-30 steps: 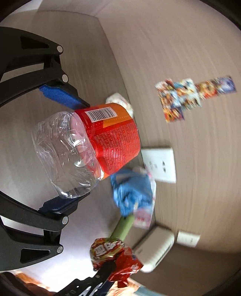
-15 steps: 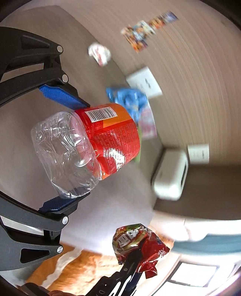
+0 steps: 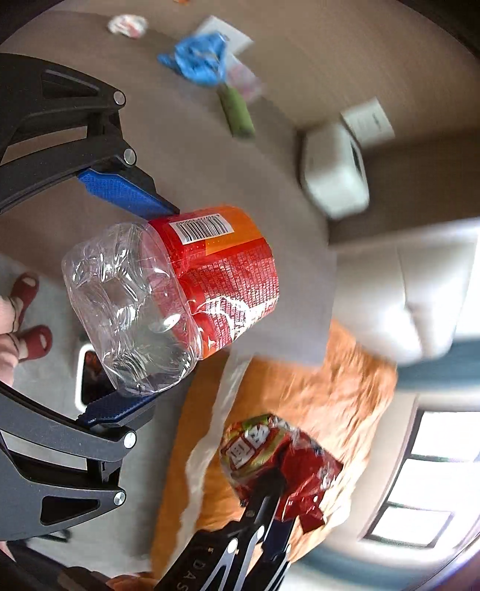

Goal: Collect trash
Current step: 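Grasp clear plastic bottle with left tool while right grasps red snack bag, then carry bottle and red bag over the white bin and open both tools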

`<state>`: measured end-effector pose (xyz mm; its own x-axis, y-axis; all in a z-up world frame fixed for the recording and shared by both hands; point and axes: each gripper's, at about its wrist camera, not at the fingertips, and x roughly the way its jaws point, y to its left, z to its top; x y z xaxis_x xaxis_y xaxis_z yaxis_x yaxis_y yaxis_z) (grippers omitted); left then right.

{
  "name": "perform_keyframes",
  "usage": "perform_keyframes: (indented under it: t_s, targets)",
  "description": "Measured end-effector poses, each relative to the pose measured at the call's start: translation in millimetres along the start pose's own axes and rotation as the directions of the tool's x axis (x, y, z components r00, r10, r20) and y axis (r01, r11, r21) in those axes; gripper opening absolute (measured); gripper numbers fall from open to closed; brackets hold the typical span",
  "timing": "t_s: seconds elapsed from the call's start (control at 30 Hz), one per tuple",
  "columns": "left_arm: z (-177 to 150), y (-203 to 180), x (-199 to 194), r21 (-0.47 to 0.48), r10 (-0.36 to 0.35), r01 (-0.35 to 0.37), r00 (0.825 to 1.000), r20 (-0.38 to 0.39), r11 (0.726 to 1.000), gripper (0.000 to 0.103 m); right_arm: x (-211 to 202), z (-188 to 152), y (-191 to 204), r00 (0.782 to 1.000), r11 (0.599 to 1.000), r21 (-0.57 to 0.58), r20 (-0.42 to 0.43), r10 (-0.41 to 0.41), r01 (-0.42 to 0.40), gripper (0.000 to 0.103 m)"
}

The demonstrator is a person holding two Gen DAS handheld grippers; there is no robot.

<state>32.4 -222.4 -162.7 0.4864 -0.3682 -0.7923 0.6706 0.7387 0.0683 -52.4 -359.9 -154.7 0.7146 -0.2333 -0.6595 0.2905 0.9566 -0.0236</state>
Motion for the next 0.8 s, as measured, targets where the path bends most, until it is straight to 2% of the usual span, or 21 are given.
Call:
perform_keyframes:
  t_s: [0.23,0.47,0.67,0.8]
  targets:
    - [-10,-64,29,0.145,-0.109,0.117,0.992,-0.062,0.983,0.082,-1,-43,-33,0.993,0.995,0.039,-0.077,-0.092,0.095,0.045]
    - [-28,-114,75,0.257,-0.183,0.216,0.972,-0.146,0.942,0.082,19,-90,-59,0.975,0.988,0.067,-0.186,-0.122,0.136,0.045]
    - [-54,-139,128,0.311,-0.239,0.297,0.948,-0.211,0.903,0.082,56,-139,-73,0.947,0.988,0.056,-0.297,-0.119,0.142,0.045]
    - [-76,-151,174,0.324,-0.239,0.319,0.935,-0.264,0.891,0.082,102,-184,-77,0.914,0.99,0.047,-0.392,-0.106,0.135,0.045]
